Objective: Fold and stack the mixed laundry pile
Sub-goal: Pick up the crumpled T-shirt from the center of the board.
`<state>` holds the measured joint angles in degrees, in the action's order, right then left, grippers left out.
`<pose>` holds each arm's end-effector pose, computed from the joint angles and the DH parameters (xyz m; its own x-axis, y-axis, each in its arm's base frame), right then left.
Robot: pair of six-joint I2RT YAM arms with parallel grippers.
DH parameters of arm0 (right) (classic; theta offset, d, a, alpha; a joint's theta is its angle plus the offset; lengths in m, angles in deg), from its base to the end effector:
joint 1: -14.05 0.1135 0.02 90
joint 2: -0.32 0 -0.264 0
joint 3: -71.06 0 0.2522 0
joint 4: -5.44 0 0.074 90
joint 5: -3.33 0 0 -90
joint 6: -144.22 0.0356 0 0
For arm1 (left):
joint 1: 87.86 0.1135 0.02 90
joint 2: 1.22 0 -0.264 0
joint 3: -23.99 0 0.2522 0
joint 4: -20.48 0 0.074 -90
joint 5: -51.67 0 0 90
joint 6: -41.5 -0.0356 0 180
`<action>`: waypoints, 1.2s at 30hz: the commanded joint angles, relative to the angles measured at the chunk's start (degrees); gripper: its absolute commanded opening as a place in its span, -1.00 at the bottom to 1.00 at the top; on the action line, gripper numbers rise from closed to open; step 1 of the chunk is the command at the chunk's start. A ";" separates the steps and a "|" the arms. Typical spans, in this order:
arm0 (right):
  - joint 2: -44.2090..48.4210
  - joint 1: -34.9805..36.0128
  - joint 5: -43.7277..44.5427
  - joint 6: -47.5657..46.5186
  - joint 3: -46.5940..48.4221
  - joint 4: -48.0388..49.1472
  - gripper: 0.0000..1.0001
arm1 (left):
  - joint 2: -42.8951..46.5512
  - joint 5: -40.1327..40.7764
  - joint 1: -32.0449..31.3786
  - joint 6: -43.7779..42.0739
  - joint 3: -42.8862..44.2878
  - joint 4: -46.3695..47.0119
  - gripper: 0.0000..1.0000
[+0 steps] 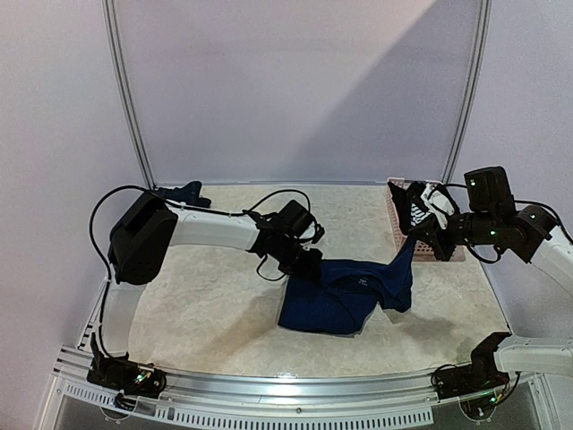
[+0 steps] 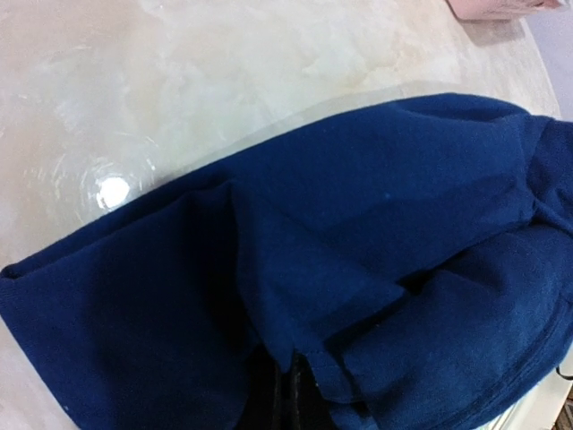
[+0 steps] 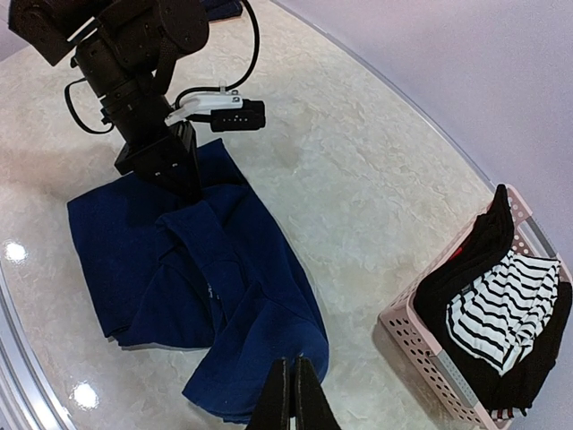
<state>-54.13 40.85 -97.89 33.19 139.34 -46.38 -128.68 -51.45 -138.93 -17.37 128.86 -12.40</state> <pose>0.1729 0.0951 0.3215 -0.3050 -0.5484 -0.7786 -0.7377 0.6531 -0.1710 0.2922 -0.3746 0.1367 -0.8766 0.2840 -0.3885 0.4501 0.7695 -0.4531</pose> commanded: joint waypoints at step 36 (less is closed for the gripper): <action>3.83 -9.32 -3.55 6.01 12.24 -4.01 -1.00 | 77.03 20.12 9.80 -2.51 -19.50 -43.33 -1.00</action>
<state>-51.20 32.31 -99.66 39.52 155.62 -49.77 -56.16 -30.78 -129.10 -23.29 111.92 -56.18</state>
